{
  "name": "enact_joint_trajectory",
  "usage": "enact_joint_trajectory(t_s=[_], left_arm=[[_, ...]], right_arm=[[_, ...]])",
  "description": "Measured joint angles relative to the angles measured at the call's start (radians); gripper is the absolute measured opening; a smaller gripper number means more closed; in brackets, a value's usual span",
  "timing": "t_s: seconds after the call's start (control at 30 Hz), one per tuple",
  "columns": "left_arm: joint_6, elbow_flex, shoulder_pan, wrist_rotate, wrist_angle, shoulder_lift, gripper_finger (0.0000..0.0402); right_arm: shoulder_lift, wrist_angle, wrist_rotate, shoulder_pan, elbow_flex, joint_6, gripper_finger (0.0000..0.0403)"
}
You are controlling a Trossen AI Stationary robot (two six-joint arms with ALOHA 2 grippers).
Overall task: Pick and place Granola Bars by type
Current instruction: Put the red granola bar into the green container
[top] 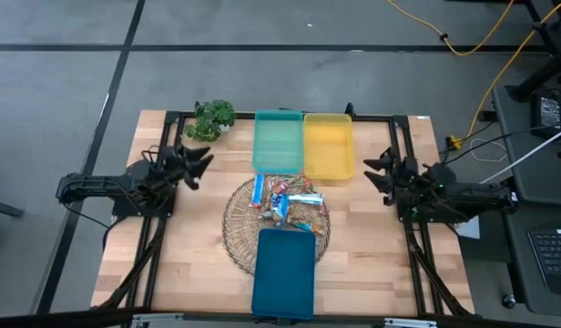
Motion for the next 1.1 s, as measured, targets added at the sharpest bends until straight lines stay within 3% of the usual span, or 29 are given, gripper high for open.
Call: enact_joint_trajectory(t_s=[0.2, 0.4, 0.67, 0.87, 1.1], left_arm=[[-0.043, 0.025, 0.0, 0.019, 0.046, 0.009, 0.0207], [-0.06, 0.152, 0.0, 0.029, 0.05, 0.098, 0.0207], [0.038, 0.396, 0.0, 0.055, 0.048, 0.368, 0.0207], [0.081, 0.625, 0.0, 0.069, -0.013, 0.605, 0.0207], [-0.069, 0.909, 0.005, 0.057, -0.223, 0.849, 0.0207]], right_arm=[[0.001, -0.089, -0.002, 0.0, 0.074, 0.047, 0.0196], [0.02, -0.3, -0.003, 0.0, 0.233, 0.025, 0.0196], [0.138, -0.474, 0.023, 0.0, 0.447, -0.001, 0.0196], [0.243, -0.519, 0.024, 0.0, 0.532, -0.03, 0.0196], [0.336, -0.517, 0.024, 0.0, 0.564, -0.085, 0.0196]])
